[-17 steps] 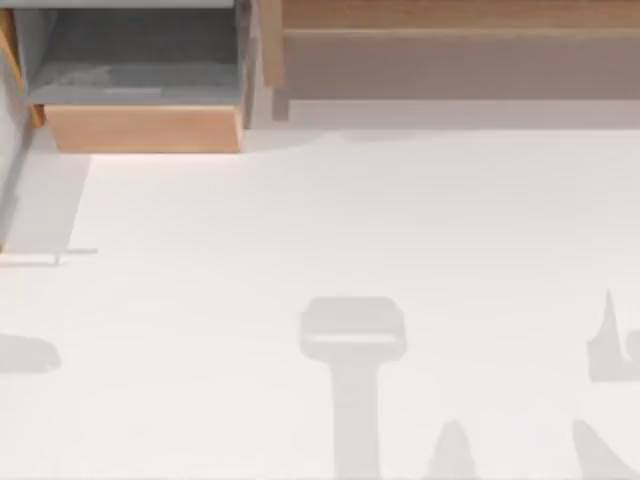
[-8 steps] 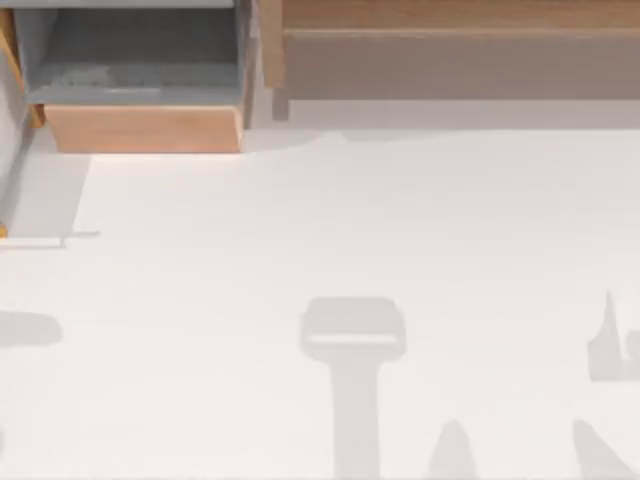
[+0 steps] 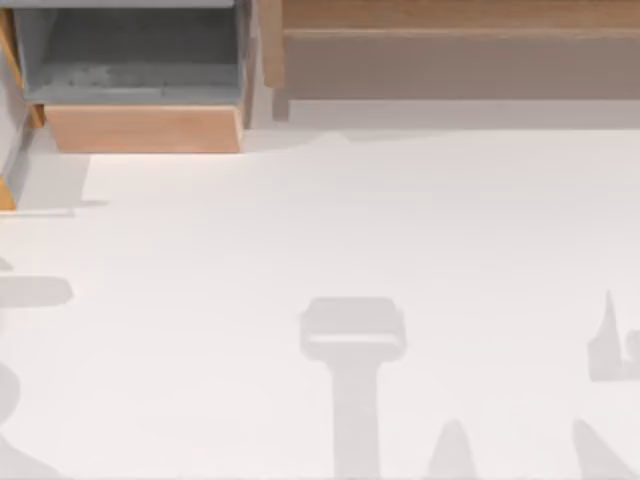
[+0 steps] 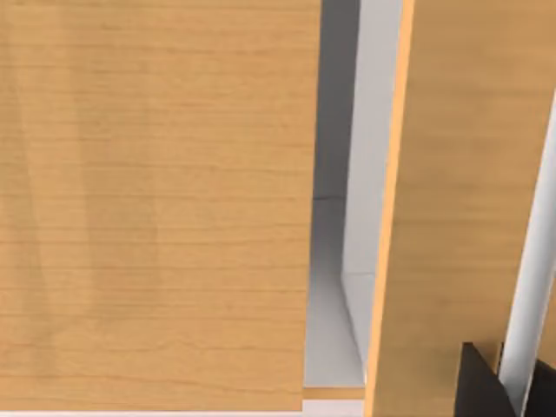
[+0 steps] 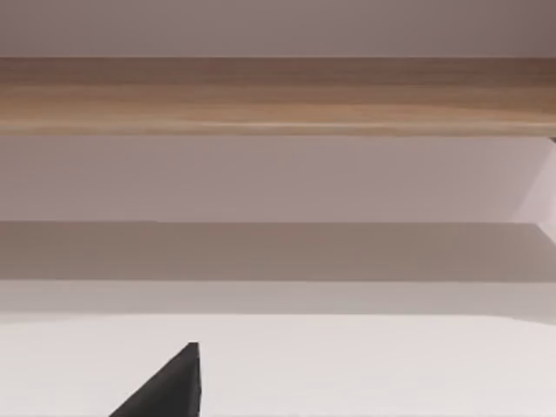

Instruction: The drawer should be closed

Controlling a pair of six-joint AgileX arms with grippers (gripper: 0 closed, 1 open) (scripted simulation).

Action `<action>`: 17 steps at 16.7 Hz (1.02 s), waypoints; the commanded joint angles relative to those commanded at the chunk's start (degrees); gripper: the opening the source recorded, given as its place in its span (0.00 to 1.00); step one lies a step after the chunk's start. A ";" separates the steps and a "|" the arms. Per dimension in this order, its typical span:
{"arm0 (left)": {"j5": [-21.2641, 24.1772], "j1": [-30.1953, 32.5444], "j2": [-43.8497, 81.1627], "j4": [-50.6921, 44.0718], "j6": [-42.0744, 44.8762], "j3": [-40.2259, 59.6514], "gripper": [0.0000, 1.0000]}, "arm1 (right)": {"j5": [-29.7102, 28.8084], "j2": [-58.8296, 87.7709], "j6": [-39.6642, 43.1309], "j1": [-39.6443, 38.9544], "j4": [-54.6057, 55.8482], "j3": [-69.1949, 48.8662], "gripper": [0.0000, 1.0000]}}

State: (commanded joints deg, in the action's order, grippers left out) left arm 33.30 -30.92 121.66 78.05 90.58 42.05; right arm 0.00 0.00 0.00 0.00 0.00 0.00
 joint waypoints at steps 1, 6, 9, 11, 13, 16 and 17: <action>0.11 -0.40 -0.01 -0.11 -0.06 -0.31 0.00 | 0.00 0.00 0.00 0.00 0.00 0.00 1.00; -1.83 1.39 2.20 -2.86 -0.14 4.92 0.00 | 0.00 0.00 0.00 0.00 0.00 0.00 1.00; -3.70 3.38 4.61 -5.81 -0.27 10.24 0.00 | 0.00 0.00 0.00 0.00 0.00 0.00 1.00; -4.63 4.39 5.83 -7.29 -0.31 12.91 0.00 | 0.00 0.00 0.00 0.00 0.00 0.00 1.00; -4.97 4.77 6.28 -7.84 -0.32 13.89 0.00 | 0.00 0.00 0.00 0.00 0.00 0.00 1.00; -4.85 4.44 6.16 -7.86 -0.35 13.59 0.00 | 0.00 0.00 0.00 0.00 0.00 0.00 1.00; -4.90 4.47 6.23 -7.92 -0.35 13.77 0.00 | 0.00 0.00 0.00 0.00 0.00 0.00 1.00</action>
State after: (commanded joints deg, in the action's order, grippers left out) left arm 28.40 -26.45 127.89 70.12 90.23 55.82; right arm 0.00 0.00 0.00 0.00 0.00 0.00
